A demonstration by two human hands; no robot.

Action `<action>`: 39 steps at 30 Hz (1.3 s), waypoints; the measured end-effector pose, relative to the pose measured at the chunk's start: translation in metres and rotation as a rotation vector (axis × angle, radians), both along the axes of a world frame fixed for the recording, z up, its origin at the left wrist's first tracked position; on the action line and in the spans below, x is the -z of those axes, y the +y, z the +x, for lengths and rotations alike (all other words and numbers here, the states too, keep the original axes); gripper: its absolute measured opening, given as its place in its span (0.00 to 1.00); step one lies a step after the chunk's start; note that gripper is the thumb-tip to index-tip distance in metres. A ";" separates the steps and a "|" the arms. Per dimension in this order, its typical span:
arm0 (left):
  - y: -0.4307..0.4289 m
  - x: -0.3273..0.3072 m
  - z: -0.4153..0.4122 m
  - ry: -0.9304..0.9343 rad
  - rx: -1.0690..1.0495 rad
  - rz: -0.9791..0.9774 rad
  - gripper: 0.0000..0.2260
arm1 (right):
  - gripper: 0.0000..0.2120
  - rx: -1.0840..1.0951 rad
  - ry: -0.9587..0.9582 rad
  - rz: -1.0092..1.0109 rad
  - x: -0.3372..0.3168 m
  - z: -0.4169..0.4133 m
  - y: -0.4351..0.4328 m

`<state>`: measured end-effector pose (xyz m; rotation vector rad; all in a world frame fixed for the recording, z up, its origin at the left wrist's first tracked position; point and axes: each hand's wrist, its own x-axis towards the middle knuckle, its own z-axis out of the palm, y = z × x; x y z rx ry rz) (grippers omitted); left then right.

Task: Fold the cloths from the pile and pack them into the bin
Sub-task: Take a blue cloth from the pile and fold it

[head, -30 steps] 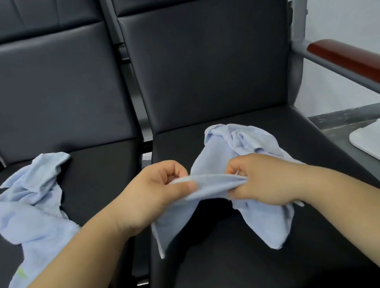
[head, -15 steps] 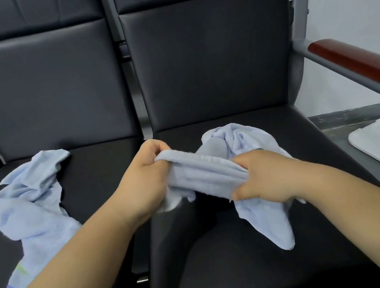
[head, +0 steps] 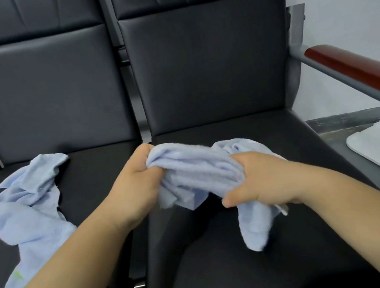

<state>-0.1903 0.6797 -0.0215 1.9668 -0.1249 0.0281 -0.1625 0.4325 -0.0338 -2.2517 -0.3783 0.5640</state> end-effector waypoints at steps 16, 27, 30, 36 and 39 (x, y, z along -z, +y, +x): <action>-0.007 -0.019 -0.011 0.042 0.171 0.087 0.18 | 0.13 0.027 -0.039 -0.007 -0.012 -0.001 0.000; 0.010 0.003 -0.009 0.154 0.204 0.413 0.07 | 0.02 0.198 -0.083 0.189 -0.008 0.007 -0.005; 0.008 -0.005 -0.008 0.062 0.134 0.121 0.10 | 0.08 0.050 0.034 0.257 -0.015 -0.001 -0.007; 0.002 -0.019 -0.009 0.084 0.232 0.019 0.10 | 0.07 -0.101 -0.284 -0.474 -0.010 0.009 0.002; 0.009 -0.003 -0.006 0.095 0.150 0.585 0.07 | 0.06 0.050 -0.265 -0.268 -0.016 0.007 0.002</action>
